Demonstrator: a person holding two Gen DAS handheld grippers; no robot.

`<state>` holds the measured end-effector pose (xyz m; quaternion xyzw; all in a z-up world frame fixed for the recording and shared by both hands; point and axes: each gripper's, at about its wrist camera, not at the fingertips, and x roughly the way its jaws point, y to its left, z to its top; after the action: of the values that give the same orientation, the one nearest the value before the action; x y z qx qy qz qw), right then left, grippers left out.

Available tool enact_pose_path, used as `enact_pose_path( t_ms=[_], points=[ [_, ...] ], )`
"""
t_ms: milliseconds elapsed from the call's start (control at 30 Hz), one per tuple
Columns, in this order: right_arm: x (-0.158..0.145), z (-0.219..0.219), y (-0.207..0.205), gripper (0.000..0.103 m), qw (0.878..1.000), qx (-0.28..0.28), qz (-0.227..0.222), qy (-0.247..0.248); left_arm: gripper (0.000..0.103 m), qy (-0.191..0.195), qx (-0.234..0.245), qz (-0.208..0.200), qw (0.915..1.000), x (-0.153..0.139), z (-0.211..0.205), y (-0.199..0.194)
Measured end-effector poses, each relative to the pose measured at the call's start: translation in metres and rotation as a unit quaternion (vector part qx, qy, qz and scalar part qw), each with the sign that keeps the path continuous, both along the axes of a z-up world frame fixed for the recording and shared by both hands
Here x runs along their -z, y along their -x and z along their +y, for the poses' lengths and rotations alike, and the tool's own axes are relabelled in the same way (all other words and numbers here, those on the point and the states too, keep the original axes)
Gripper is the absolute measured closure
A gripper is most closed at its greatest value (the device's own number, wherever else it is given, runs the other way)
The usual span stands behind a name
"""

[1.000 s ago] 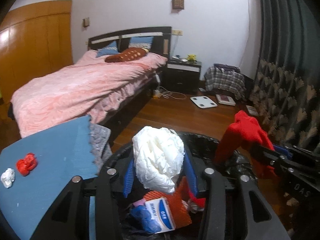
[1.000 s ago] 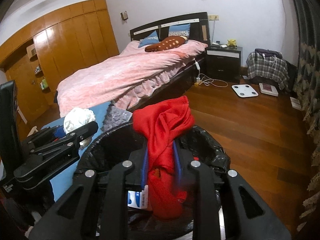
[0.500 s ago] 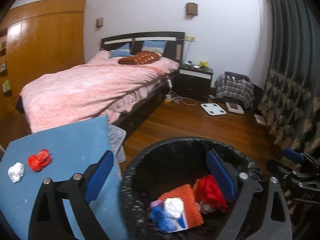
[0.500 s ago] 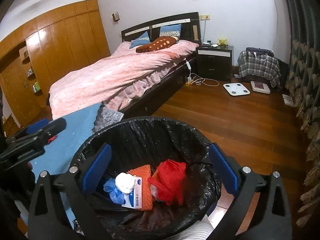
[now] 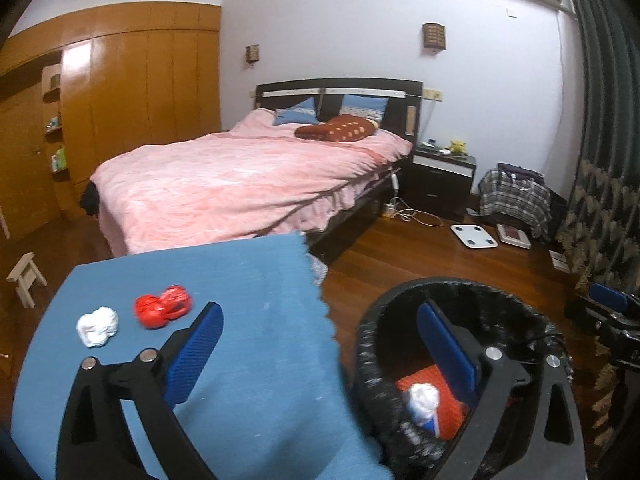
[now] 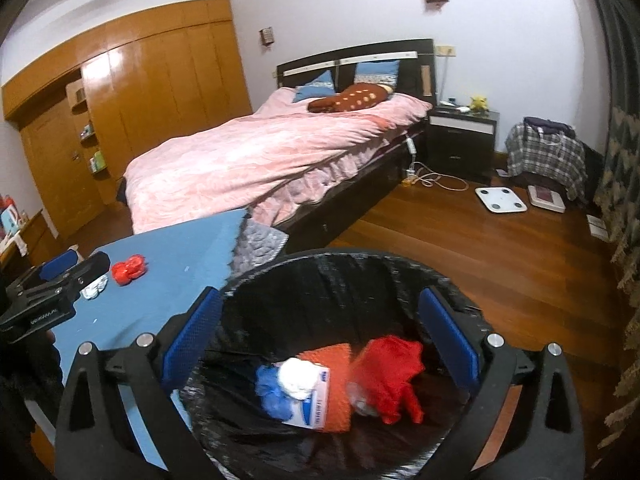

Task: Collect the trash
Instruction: 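Carry tissue and glove over the bin and open both tools, then bring both tools back over the remaining tissue and red bags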

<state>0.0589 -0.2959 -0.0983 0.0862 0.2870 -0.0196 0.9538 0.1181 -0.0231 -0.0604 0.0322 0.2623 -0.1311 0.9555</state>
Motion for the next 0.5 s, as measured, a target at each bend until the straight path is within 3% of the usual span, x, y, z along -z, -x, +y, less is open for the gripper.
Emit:
enact_pose_path(
  t_ms=[500],
  points=[
    [0.004, 0.107, -0.066, 0.007, 0.996, -0.09, 0.007, 0.01, 0.007, -0.01, -0.094, 0.006, 0.9955, 0.017, 0.106, -0.011]
  ],
)
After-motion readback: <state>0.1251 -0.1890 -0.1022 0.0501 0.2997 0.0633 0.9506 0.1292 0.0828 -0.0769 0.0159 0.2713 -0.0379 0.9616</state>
